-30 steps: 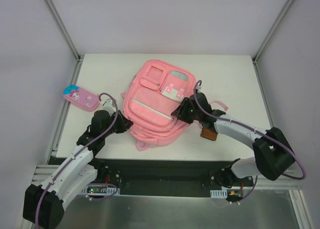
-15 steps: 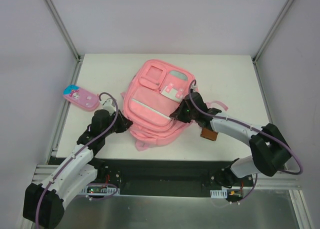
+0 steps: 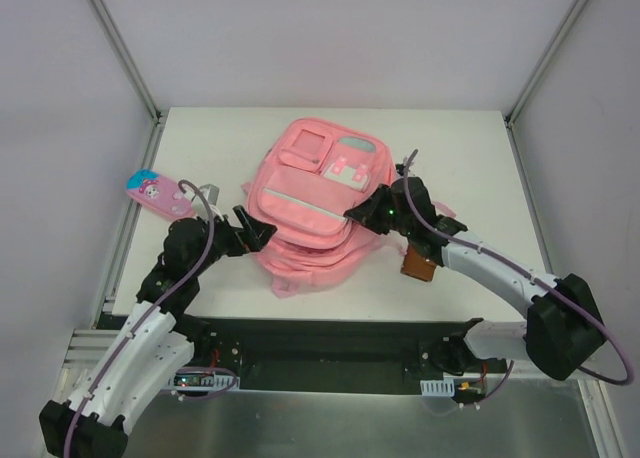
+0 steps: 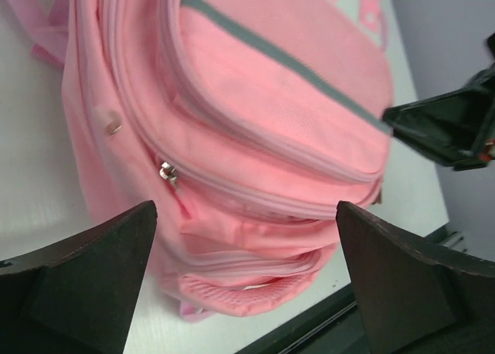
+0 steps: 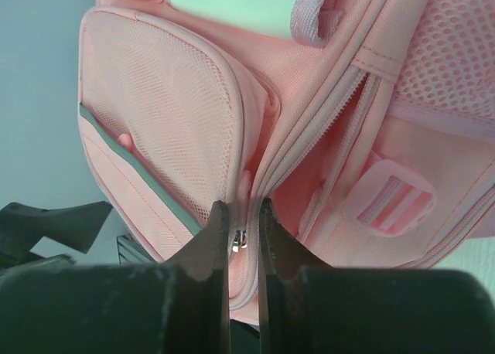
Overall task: Pack the student bag
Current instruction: Unzip the student bag at the center of the board, then pick up the stationery from the center of the board.
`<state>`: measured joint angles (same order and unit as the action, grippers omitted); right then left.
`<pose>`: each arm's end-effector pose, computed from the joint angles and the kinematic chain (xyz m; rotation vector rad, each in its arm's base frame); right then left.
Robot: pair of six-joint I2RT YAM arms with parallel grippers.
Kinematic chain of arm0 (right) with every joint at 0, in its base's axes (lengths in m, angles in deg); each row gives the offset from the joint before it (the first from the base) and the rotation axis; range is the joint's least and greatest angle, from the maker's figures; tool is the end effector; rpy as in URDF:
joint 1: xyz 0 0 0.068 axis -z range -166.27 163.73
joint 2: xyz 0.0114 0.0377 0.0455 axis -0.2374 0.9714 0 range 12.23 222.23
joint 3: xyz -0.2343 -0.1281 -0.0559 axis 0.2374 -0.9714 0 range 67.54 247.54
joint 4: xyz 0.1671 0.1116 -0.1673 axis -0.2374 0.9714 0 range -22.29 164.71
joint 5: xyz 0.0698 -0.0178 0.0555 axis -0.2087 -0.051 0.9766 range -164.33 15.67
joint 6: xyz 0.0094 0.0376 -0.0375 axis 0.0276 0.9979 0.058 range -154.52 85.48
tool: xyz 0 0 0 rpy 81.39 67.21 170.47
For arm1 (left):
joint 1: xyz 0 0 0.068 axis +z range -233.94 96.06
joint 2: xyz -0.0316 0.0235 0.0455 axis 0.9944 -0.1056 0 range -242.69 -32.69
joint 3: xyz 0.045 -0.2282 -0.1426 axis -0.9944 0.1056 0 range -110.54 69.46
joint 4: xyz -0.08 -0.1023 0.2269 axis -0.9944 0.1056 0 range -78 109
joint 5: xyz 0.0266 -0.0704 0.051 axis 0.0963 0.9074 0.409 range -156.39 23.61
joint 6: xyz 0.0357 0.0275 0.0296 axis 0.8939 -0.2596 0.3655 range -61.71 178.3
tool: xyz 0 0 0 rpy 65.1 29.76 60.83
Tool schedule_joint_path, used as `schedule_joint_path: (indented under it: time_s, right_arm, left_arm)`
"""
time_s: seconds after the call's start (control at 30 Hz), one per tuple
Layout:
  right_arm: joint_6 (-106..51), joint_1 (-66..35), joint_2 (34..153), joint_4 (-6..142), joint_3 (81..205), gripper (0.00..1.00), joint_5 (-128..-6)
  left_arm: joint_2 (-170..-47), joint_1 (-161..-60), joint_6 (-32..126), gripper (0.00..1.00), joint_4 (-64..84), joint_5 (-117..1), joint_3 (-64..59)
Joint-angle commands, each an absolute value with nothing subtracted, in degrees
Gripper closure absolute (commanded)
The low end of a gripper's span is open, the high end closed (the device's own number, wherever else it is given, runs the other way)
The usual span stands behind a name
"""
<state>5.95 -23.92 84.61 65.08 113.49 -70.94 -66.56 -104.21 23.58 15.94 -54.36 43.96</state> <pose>0.2256 0.1767 0.2657 0.0111 2.1105 0.9155 0.1459 -0.0618 0.2610 -0.0772 1.8657 -0.8655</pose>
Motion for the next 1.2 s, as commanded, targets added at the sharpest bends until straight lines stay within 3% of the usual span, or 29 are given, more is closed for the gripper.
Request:
schedule_joint_path:
  time_s: [0.0, 0.17, 0.43, 0.6, 0.77, 0.9, 1.17]
  right_arm:
    - [8.89, -22.66, 84.91, 53.23, 116.85, 0.99, -65.74]
    - [11.8, -22.66, 85.44, 46.71, 117.72, 0.99, -64.4]
    - [8.9, -21.95, 86.68, 48.28, 118.43, 0.99, -65.81]
    - [7.75, -21.51, 86.85, 49.34, 117.46, 0.99, -63.79]
    - [7.58, -21.43, 86.94, 48.91, 116.85, 0.99, -60.63]
    - [7.84, -21.43, 87.46, 47.15, 116.49, 0.99, -58.08]
    - [9.51, -20.72, 89.04, 44.16, 116.32, 0.99, -54.74]
  left_arm:
    - [-65.47, -104.42, 17.45, 0.01, 14.64, -51.46, 39.31]
    - [-67.32, -104.33, 16.97, 0.01, 12.44, -50.38, 39.49]
    - [-77.92, -94.93, 24.09, 0.01, 33.14, -66.02, 23.51]
    - [-85.23, -90.28, 25.25, 0.01, 35.9, -78.15, 14.81]
    - [-92.19, -78.51, 19.99, 0.01, 35.39, -71.41, 15.3]
    - [-94.91, -71.74, 20.24, 0.01, 21.28, -66.49, 23.55]
    - [-103.34, -61.1, 18.21, 0.01, 7.08, -55.52, 32.01]
